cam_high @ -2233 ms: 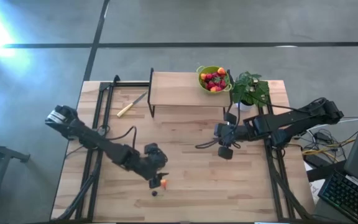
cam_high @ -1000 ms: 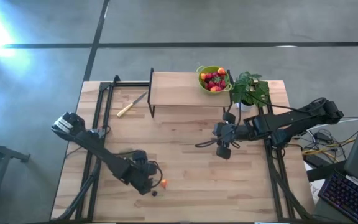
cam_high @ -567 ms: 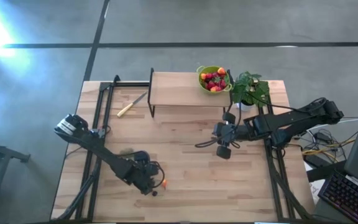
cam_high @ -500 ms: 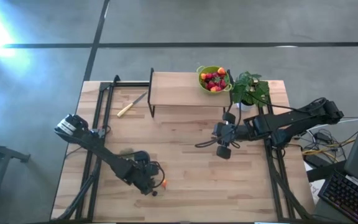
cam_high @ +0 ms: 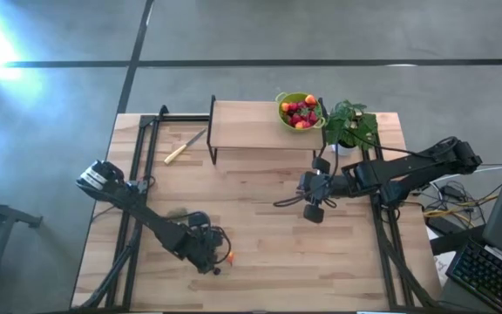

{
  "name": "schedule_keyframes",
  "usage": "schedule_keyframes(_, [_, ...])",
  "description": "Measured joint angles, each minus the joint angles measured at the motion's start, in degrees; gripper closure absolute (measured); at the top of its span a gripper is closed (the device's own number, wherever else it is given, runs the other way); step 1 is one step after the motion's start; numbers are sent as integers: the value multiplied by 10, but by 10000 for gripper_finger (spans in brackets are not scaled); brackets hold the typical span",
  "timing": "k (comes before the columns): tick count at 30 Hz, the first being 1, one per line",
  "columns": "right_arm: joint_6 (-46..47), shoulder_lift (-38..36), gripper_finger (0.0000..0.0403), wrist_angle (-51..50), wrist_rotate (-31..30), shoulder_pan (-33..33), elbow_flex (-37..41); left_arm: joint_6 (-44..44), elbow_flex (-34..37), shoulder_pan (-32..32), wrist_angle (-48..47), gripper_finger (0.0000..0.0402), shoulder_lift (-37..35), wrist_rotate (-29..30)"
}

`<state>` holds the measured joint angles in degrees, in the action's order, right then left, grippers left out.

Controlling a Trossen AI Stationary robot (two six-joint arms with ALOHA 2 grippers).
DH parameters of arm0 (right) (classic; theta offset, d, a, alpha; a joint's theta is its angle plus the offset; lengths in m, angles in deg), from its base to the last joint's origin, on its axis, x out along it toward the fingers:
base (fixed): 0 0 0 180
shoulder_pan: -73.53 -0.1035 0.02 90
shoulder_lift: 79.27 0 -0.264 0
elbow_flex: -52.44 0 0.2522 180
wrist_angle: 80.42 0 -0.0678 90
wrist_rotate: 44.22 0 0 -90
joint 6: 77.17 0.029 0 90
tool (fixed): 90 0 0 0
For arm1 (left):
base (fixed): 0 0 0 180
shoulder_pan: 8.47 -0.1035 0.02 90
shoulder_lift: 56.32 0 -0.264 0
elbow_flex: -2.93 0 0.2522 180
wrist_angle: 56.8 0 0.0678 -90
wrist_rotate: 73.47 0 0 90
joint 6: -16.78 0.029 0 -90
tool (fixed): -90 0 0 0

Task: Build produce basket
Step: Put the raspberry into the green basket

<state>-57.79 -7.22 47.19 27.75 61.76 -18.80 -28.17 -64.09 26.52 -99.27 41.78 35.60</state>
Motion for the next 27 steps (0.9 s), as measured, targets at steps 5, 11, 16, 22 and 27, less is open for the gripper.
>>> schedule_keyframes(5, [1, 0, 333, 0, 0, 0, 0, 0, 0, 0, -4, 288, 0, 1])
schedule_keyframes(11, [2, 0, 314, 0, 0, 0, 0, -3, 0, 0, -4, 297, 0, 1])
schedule_keyframes(16, [7, 0, 302, 0, 7, 0, 0, -5, -2, 0, -10, 290, -8, 5])
schedule_keyframes(22, [17, 0, 292, 5, 32, -1, 1, 38, -15, 0, -3, 298, -22, 75])
schedule_keyframes(27, [25, 0, 284, 19, 37, -15, 1, 140, -22, -2, 86, 292, -22, 144])
